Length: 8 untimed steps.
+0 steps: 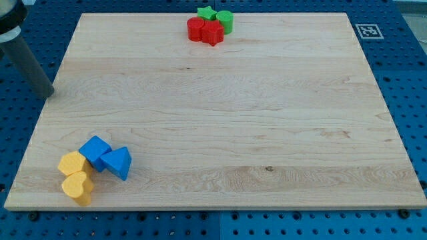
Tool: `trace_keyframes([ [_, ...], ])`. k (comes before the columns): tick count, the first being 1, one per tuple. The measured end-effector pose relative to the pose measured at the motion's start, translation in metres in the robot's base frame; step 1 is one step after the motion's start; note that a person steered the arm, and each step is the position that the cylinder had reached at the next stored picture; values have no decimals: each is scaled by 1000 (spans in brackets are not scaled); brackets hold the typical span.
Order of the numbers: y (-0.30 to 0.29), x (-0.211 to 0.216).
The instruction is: Move the yellow hexagon into the blue cube
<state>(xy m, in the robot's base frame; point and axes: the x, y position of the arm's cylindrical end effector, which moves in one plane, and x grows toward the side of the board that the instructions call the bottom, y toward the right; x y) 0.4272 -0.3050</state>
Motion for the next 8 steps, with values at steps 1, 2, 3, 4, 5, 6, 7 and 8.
trace_keyframes([
  [1, 0, 75],
  [2, 1, 137],
  [3, 4, 141],
  [4, 48, 165],
  [5, 88, 173],
  [6, 108, 165],
  [7, 122, 151],
  [8, 122, 133],
])
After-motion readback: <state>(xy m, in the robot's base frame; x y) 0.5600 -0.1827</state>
